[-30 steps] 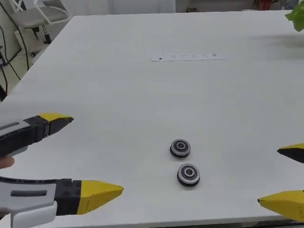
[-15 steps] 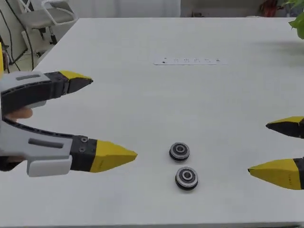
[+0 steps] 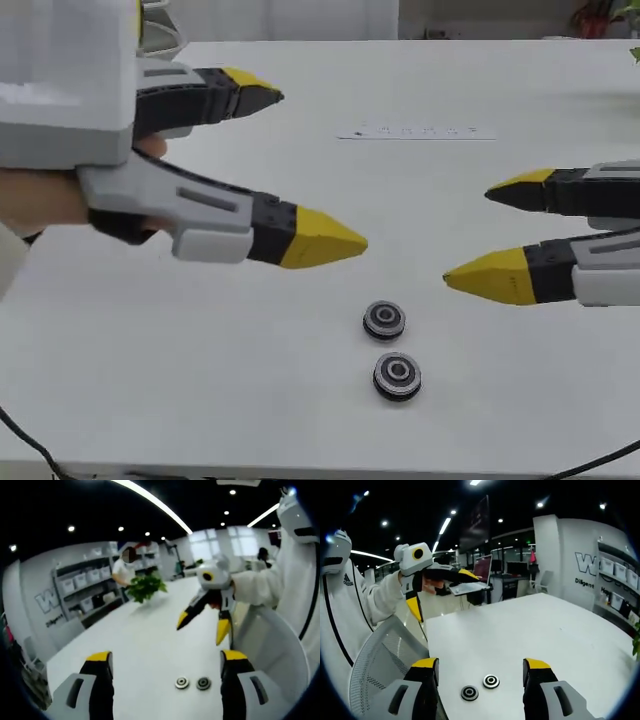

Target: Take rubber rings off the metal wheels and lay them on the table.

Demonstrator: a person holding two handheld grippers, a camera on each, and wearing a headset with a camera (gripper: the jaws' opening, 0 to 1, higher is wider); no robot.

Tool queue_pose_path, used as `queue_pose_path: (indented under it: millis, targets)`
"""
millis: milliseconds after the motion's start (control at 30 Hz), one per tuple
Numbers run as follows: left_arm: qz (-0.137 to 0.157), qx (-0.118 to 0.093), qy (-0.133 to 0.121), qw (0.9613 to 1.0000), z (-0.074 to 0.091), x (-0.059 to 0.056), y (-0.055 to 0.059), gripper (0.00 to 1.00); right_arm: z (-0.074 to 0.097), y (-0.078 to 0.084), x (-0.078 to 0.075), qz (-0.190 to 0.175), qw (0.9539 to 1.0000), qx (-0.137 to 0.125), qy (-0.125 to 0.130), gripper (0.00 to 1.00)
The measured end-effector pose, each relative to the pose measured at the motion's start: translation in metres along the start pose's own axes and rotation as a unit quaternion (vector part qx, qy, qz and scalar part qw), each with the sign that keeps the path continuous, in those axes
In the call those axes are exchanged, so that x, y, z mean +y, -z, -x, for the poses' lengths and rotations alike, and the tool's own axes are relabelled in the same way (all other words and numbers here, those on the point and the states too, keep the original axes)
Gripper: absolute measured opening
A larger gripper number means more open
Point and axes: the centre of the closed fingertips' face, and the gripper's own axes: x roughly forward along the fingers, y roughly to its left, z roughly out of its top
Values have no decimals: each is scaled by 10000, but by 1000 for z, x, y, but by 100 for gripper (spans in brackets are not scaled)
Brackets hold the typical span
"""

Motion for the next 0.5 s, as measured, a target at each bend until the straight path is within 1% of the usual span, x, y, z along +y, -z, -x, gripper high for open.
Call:
queue_pose_path:
  millis: [33,133,200,233,267,300,333,367,400,433,467,500]
  targets:
    - [-37,-105,55,9999,-7,-1,-3,90,-3,1,0,69,10000,21,-42,66]
    - [-39,-140,186,9997,-19,-3,2,85,-11,3,1,123,9998,5,-181,64]
    - [29,-69,330,9994,-31,-8,13,86,-20,7,2,92,9996,34,-260,62]
    - [58,-75,385,9992,-36,-10,14,87,-26,11,4,186,9992,64,-339,60]
    - [132,-144,438,9988,-42,-12,18,87,-30,14,5,223,9989,95,-396,59]
    - [162,-155,441,9988,-44,-10,22,87,-35,21,9,259,9982,209,-496,58]
    - [190,-164,474,9986,-49,-12,27,86,-38,25,13,299,9976,270,-569,57]
    - [195,-172,522,9983,-52,-16,30,84,-41,29,16,347,9968,317,-641,56]
    - [235,-152,574,9980,-55,-20,37,82,-44,35,21,514,9952,366,-746,52]
    - [214,-128,627,9977,-57,-24,42,79,-46,39,24,600,9943,352,-814,48]
    - [168,-102,683,9975,-58,-28,49,76,-49,44,26,568,9943,340,-841,44]
    - [225,-110,681,9974,-60,-28,54,73,-50,48,27,525,9941,378,-874,40]
